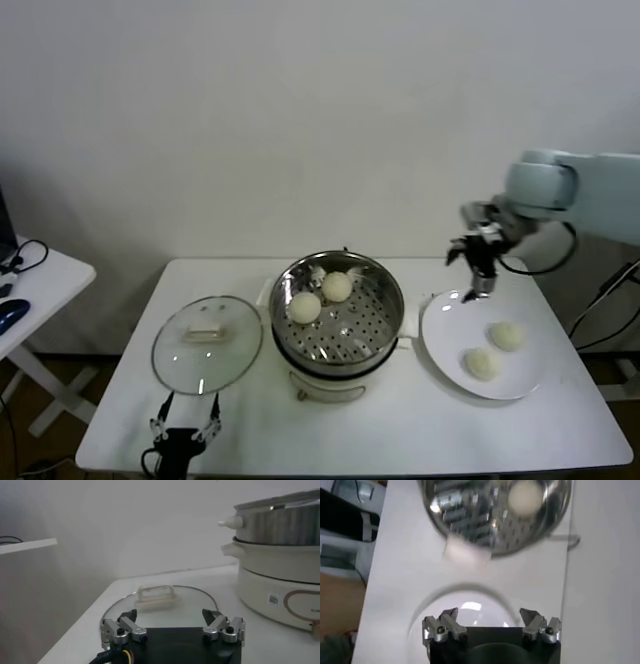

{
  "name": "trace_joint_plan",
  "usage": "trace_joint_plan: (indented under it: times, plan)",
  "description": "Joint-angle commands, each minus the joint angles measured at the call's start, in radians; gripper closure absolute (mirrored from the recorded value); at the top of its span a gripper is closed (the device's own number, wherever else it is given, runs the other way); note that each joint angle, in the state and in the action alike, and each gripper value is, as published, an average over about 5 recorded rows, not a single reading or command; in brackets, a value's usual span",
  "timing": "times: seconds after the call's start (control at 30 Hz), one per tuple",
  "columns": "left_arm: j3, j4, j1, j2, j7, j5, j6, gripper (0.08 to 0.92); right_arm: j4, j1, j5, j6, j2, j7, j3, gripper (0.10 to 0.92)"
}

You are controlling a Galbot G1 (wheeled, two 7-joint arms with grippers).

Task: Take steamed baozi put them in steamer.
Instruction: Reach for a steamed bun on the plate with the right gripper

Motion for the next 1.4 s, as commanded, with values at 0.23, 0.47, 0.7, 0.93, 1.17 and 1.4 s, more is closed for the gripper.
trace_joint_plan:
  times: [0.23,0.47,0.7,0.93,1.17,1.4]
  plan:
    - [0.004,0.009,0.001,-0.014,-0.001,0.018,-0.001,0.177,-0.026,-0.578,-0.346,-0.007,-0.313,0.03,0.402,0.203]
    - [0.002,0.019,0.001,-0.013,-0.001,0.022,-0.002,0.177,-0.063,-0.919,-0.44,-0.055,-0.273,0.101,0.717,0.203]
    - [0.005,0.029,-0.002,-0.014,0.0,0.023,-0.002,0.177,-0.076,-0.982,-0.452,-0.079,-0.25,0.133,0.777,0.203]
    - [0.013,0.038,-0.008,-0.015,-0.001,0.027,-0.003,0.177,-0.103,-1.014,-0.464,-0.078,-0.238,0.151,0.823,0.21]
    - [0.011,0.039,-0.009,-0.015,-0.001,0.029,-0.003,0.177,-0.102,-1.012,-0.464,-0.078,-0.236,0.141,0.836,0.304]
    - [0.007,0.037,-0.007,-0.015,-0.001,0.027,-0.005,0.177,-0.11,-1.016,-0.479,-0.076,-0.237,0.128,0.838,0.362]
